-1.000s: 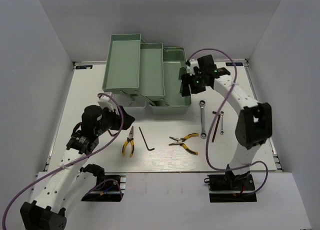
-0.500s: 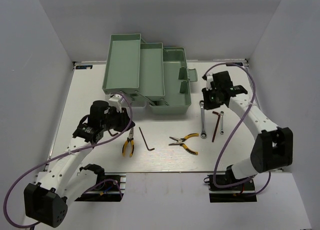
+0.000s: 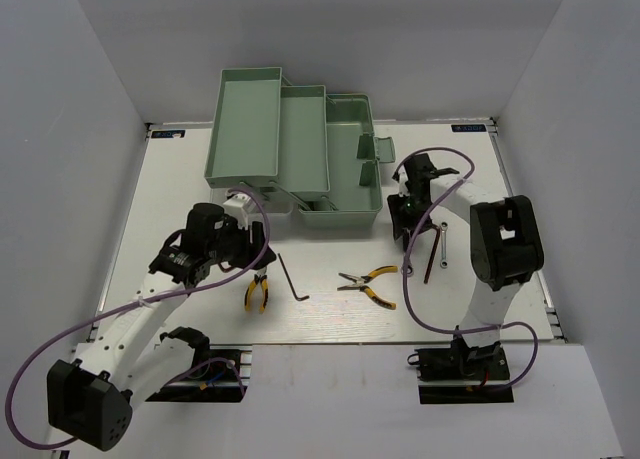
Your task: Sort the tools into containers
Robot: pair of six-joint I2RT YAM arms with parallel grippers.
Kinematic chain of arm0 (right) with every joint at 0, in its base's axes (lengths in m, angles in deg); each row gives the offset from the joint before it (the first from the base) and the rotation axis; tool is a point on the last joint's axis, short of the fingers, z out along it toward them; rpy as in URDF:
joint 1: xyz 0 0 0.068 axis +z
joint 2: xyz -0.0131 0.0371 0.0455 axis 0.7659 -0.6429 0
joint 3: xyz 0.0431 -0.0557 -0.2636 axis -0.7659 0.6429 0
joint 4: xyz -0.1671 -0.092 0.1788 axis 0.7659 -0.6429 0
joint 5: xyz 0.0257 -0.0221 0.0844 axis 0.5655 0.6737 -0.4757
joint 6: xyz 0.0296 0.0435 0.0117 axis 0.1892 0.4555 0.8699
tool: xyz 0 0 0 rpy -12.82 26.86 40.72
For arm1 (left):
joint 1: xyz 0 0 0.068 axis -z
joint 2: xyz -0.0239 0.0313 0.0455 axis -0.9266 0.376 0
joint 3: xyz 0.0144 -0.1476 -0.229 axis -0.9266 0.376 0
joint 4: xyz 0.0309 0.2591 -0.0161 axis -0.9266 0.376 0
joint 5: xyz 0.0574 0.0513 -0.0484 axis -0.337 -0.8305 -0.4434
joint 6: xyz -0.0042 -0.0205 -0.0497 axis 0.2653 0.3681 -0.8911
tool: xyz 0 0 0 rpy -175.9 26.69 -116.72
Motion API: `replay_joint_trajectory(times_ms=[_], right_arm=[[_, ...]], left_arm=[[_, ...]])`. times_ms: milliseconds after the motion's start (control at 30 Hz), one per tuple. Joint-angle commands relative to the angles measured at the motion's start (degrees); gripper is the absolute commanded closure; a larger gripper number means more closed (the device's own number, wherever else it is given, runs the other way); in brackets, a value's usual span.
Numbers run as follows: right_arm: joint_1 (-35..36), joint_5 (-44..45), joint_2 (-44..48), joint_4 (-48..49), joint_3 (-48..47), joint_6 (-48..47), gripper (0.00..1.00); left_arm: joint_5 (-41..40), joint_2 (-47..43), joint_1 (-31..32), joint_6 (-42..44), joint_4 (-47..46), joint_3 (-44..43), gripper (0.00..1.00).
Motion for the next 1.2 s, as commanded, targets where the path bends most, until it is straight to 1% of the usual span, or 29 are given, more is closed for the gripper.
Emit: replay_joint_trajectory(times_ms=[0, 133, 167, 233, 300, 367, 400, 500, 533, 567, 600, 633, 667, 700, 733, 767, 833, 867, 933, 1000, 1100, 1167], right_arm=[[0.1, 2.4, -1.7, 2.9, -1.9, 1.0, 0.43], [0.0, 4.0, -4.5, 3.2, -1.9, 1.4, 0.46], [0.0, 6.7, -5.2, 2.9, -1.9, 1.4, 0.48], [-0.1, 7.4, -5.6, 3.7, 0.1, 1.5, 0.5], [0.1, 8.1, -5.4, 4.7, 1.4, 1.6, 0.58], [0.1, 10.0, -5.0, 5.2, 3.2, 1.8, 0.64], [0.1, 10.7, -5.0, 5.2, 3.3, 1.8, 0.72], [0.0, 12.4, -4.0, 5.7, 4.5, 2.1, 0.8], [0.0, 12.7, -3.4, 5.7, 4.7, 2.1, 0.86], [-0.3, 12.4, -2.8, 5.8, 4.9, 2.1, 0.88], [-0.4, 12.2, -1.8, 5.8, 4.9, 2.1, 0.92], [-0.6, 12.0, -1.1, 5.7, 4.9, 2.1, 0.98], [-1.1, 11.6, -0.1, 6.0, 4.7, 2.0, 1.0], [-1.2, 11.3, 1.9, 6.0, 4.5, 1.9, 1.0], [-1.4, 11.3, 2.7, 5.7, 4.2, 1.7, 1.0], [-1.8, 10.8, 5.8, 5.5, 3.8, 1.2, 1.0], [-2.2, 9.4, 7.8, 5.3, 3.2, 0.6, 1.0], [-2.7, 8.8, 9.6, 4.5, 2.5, 0.3, 1.0], [-2.8, 7.5, 12.0, 3.3, 1.0, -0.1, 1.0], [-2.8, 6.7, 14.3, 1.8, 0.2, -0.3, 1.0], [-2.9, 4.7, 16.5, 0.5, -0.9, -0.9, 1.0], [-2.9, -0.6, 18.7, 0.8, -1.8, -1.0, 1.0]], left_arm=[[-0.5, 0.2, 0.4, 0.6, -0.2, -1.3, 0.36], [-0.5, 0.2, 0.9, 0.6, -0.2, -1.3, 0.36], [-0.5, 0.2, 0.9, 0.6, -0.2, -1.3, 0.36], [-1.0, 0.2, 0.9, 0.6, -0.2, -0.8, 0.36], [-1.0, 0.2, 0.9, 0.6, -0.2, -0.8, 0.36], [-1.0, -0.3, 0.9, 0.1, -0.2, -0.8, 0.36], [-1.0, -0.3, 0.9, 0.1, -0.2, -0.8, 0.36], [-1.6, -0.3, 0.9, 0.1, -0.2, -0.8, 0.36], [-1.6, -0.3, 0.9, 0.1, -0.2, -0.8, 0.36], [-1.6, -0.3, 0.9, 0.1, -0.2, -0.8, 0.36], [-1.6, -0.3, 0.9, 0.1, -0.2, -0.8, 0.36], [-1.6, -0.3, 0.9, 0.1, -0.2, -0.8, 0.38], [-1.6, -0.3, 0.9, 0.1, -0.2, -0.8, 0.38], [-1.0, -0.3, 0.9, 0.1, -0.2, -0.8, 0.41], [-1.0, -0.3, 0.9, 0.1, -0.2, -0.8, 0.41], [-1.0, -0.3, 0.9, 0.1, -0.2, -0.8, 0.43], [-0.4, -0.3, 0.9, 0.1, -0.7, -0.8, 0.47], [0.2, 0.3, 0.9, 0.1, -1.2, -0.8, 0.5], [0.9, 0.9, 1.4, 0.1, -1.7, -0.8, 0.51], [1.4, 1.5, 1.4, 0.1, -2.4, -0.3, 0.55], [1.4, 1.5, 2.0, -0.5, -3.4, 0.2, 0.55], [1.4, 2.0, 2.0, -0.5, -3.4, 0.2, 0.55]])
